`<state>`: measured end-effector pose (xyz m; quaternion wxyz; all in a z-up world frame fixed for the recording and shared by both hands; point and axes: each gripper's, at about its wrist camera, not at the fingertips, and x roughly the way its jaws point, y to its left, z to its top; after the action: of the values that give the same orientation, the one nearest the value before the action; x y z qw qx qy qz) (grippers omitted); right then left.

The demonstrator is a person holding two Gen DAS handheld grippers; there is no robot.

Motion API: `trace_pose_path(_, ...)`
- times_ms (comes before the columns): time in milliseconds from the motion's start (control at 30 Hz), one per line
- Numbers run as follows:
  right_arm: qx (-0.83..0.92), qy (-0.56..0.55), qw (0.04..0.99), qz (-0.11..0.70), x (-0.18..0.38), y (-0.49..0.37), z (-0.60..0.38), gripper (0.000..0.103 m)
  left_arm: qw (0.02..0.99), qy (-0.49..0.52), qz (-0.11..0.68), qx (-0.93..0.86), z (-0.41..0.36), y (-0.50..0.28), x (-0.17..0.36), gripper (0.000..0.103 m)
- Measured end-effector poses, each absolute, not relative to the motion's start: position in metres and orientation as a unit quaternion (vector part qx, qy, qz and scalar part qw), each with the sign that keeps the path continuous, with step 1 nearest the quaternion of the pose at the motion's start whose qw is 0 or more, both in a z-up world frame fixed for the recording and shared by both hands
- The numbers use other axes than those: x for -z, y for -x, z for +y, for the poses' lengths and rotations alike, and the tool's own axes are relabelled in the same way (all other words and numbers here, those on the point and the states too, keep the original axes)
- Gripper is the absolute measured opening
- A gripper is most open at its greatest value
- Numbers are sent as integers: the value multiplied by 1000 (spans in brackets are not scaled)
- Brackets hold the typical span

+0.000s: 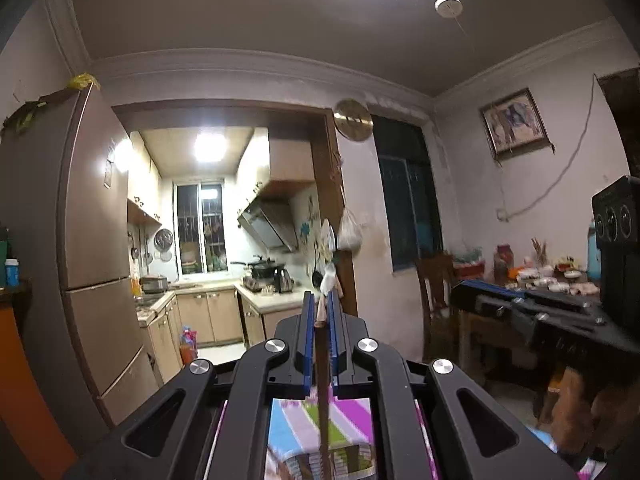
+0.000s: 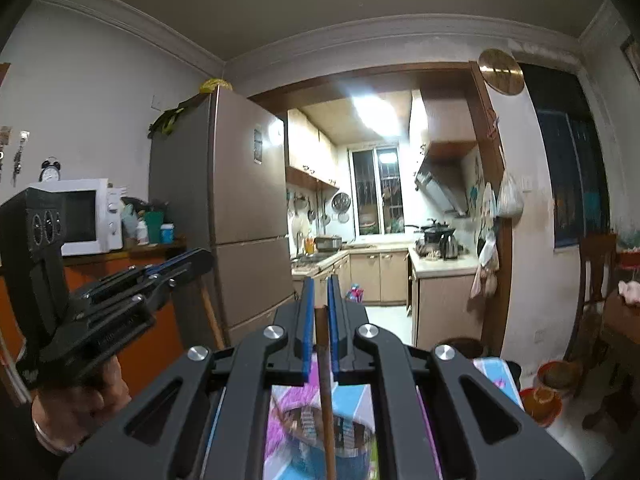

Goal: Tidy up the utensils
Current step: 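Lower the left gripper's chopstick into the holder while the right gripper inserts its own, then open both grippers to release the chopsticks in the holder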

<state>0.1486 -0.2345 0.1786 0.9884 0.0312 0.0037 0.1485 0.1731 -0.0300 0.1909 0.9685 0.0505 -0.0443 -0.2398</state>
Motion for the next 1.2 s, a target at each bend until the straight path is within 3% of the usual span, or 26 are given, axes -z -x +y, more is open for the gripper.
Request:
trace_pose_path(233, -122, -57, 991, 8, -178, -223, -230, 5, 973, -47, -48, 220, -48, -232, -178, 8)
trace_pose_path(733, -96, -122, 977, 143, -53, -302, -224, 6, 975, -33, 54, 211, -52, -304, -68, 8)
trace_pose_path(867, -78, -113, 981, 140, -60, -294, -228, 13, 978, -19, 54, 202, -41, -299, -73, 8)
trace_pose_path(1067, -54, -84, 992, 82, -102, -231, -270, 14, 984, 4, -19, 175, 5, -244, -123, 9)
trace_pose_path(1133, -51, -70, 994, 65, -111, -189, -295, 14, 984, 10, -43, 171, 32, -209, -135, 16)
trace_pose_path(1200, -44, -55, 996, 55, -110, -144, -316, 14, 986, 6, -62, 152, 54, -175, -137, 32)
